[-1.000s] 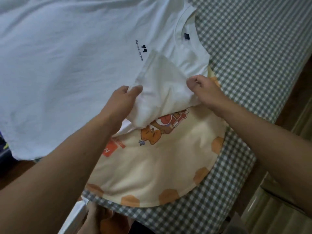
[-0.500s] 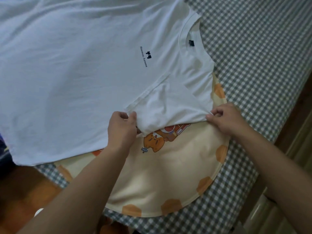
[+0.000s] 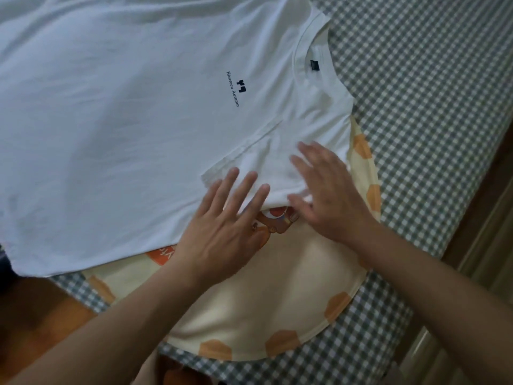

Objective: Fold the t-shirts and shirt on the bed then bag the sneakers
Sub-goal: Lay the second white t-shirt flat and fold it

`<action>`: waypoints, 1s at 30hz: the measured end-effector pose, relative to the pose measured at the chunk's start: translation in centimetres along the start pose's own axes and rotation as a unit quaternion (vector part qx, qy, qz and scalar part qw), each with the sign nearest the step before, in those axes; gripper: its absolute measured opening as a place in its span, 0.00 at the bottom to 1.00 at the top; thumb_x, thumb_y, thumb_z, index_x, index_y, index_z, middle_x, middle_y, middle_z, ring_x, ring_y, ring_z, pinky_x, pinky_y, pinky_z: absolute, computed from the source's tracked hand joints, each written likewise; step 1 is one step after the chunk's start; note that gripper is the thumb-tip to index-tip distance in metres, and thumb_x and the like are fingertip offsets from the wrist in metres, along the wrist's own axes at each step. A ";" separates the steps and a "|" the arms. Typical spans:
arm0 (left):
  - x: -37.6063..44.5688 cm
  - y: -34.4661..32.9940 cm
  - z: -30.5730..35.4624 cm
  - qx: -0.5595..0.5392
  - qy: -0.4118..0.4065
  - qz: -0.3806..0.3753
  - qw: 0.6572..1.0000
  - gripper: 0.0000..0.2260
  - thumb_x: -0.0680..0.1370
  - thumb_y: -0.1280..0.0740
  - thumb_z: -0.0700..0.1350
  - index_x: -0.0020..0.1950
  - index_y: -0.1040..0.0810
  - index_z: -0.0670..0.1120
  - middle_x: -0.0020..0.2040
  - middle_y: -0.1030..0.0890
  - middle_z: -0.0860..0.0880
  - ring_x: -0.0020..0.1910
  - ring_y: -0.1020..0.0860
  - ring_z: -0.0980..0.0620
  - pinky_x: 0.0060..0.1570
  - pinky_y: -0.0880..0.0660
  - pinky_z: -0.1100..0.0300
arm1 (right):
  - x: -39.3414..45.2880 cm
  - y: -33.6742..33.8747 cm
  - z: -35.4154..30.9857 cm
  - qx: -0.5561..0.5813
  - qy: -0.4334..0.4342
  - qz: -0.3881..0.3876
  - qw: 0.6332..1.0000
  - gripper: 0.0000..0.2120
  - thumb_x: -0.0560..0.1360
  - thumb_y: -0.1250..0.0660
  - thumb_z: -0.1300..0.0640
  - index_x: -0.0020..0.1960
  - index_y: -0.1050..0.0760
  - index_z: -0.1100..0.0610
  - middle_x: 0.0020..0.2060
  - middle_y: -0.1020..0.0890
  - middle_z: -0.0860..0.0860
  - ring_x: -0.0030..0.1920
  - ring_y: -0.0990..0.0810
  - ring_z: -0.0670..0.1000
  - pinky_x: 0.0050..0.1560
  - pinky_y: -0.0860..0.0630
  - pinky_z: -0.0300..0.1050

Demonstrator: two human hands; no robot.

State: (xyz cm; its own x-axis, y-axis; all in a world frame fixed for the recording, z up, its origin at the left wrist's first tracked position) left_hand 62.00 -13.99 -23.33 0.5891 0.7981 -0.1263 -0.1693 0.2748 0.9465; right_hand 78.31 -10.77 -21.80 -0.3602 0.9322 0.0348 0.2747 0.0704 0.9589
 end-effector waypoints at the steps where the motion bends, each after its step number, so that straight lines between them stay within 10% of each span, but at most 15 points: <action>1: 0.0 -1.8 -0.5 0.010 0.000 -0.049 0.999 0.33 0.81 0.46 0.64 0.83 0.43 0.50 0.83 0.45 0.43 0.82 0.52 0.40 0.79 0.50 0.43 | 0.8 -1.9 -1.1 -0.002 0.049 -0.064 0.997 0.35 0.80 0.39 0.40 0.80 0.40 0.58 0.80 0.42 0.57 0.81 0.48 0.58 0.79 0.47 0.58; 6: 0.3 -5.3 -2.9 0.044 0.016 -0.138 0.989 0.34 0.80 0.57 0.68 0.83 0.54 0.56 0.84 0.56 0.45 0.82 0.61 0.41 0.79 0.60 0.43 | 0.9 -7.8 0.5 -0.107 0.125 -0.272 0.948 0.44 0.76 0.53 0.25 0.83 0.56 0.49 0.82 0.58 0.54 0.81 0.63 0.57 0.80 0.57 0.60; 12: -7.4 -0.8 -8.7 0.073 0.080 -0.021 0.994 0.29 0.82 0.45 0.59 0.82 0.39 0.50 0.82 0.44 0.40 0.81 0.50 0.35 0.76 0.49 0.32 | 1.2 -8.2 -1.4 -0.168 0.061 -0.222 0.959 0.37 0.77 0.35 0.51 0.81 0.46 0.60 0.79 0.46 0.65 0.79 0.48 0.70 0.74 0.45 0.70; 18: -17.3 0.8 -18.5 0.069 0.271 -0.018 0.960 0.43 0.70 0.32 0.36 0.83 0.45 0.45 0.81 0.43 0.38 0.80 0.45 0.34 0.68 0.35 0.30 | 1.6 -8.7 -2.3 -0.163 -0.041 -0.211 0.963 0.61 0.61 0.17 0.49 0.82 0.51 0.57 0.80 0.46 0.62 0.78 0.45 0.69 0.73 0.40 0.70; 23: -18.4 1.4 -22.9 0.089 0.302 -0.015 0.949 0.55 0.65 0.26 0.30 0.84 0.54 0.50 0.82 0.49 0.37 0.81 0.49 0.36 0.75 0.42 0.38 | -0.3 -6.0 -1.1 -0.155 -0.061 -0.108 0.980 0.37 0.74 0.33 0.66 0.81 0.41 0.58 0.78 0.38 0.63 0.77 0.39 0.68 0.72 0.35 0.67; 30: -20.6 1.2 -23.3 0.095 0.255 -0.012 0.962 0.53 0.67 0.30 0.24 0.84 0.54 0.47 0.83 0.55 0.38 0.82 0.56 0.38 0.78 0.50 0.43 | -2.4 -4.7 0.5 -0.157 -0.054 -0.112 0.980 0.39 0.73 0.32 0.70 0.81 0.41 0.58 0.77 0.35 0.63 0.76 0.36 0.67 0.72 0.33 0.64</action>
State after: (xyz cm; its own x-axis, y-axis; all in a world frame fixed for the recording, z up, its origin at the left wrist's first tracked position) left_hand 31.24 -17.57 -26.56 0.1189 0.9653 -0.2326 0.0162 0.2323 0.9725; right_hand 78.30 -13.19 -26.53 -0.2793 0.9391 -0.2004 -0.0936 0.1810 0.9790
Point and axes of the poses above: each hand's wrist, its own x-axis towards the middle knuckle, its own y-axis out of the back of the hand, z = x × y, the point moved 10 cm from there along x, towards the middle knuckle
